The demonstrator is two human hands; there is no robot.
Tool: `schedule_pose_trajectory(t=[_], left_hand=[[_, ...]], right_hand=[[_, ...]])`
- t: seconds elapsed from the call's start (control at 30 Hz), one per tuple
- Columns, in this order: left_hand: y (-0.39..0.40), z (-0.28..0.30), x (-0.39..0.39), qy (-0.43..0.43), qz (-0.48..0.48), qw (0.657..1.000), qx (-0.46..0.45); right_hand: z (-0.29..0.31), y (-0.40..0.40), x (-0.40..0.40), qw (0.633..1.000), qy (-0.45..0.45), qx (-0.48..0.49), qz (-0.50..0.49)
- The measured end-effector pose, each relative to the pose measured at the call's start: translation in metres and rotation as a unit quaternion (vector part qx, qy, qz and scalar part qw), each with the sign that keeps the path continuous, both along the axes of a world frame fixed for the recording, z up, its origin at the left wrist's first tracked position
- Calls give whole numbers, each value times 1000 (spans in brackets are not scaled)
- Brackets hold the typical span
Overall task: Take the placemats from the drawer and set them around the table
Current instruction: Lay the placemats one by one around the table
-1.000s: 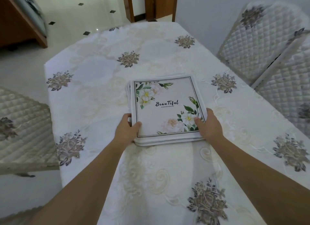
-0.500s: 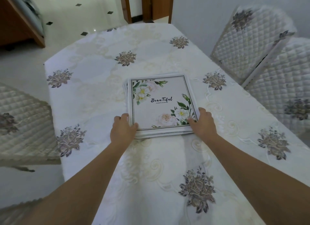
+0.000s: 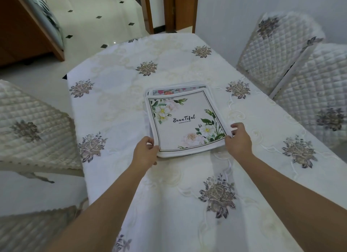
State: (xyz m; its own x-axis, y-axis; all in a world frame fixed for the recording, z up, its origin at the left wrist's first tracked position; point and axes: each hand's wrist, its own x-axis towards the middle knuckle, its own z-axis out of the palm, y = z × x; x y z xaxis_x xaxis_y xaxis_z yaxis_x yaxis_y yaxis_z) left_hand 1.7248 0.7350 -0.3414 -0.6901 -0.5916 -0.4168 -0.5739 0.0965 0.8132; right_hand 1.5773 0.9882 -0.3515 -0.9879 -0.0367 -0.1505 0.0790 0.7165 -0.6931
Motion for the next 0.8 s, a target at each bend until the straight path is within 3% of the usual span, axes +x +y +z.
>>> schedule_pose_trajectory(t=[0.33,0.8], left_hand=[[94,25,81,59,73,995,29],[271,16,192,42,113,993,7]], right_hand=[[10,87,77,1000,21,-5,16],[13,245,178,997,-33,-11,62]])
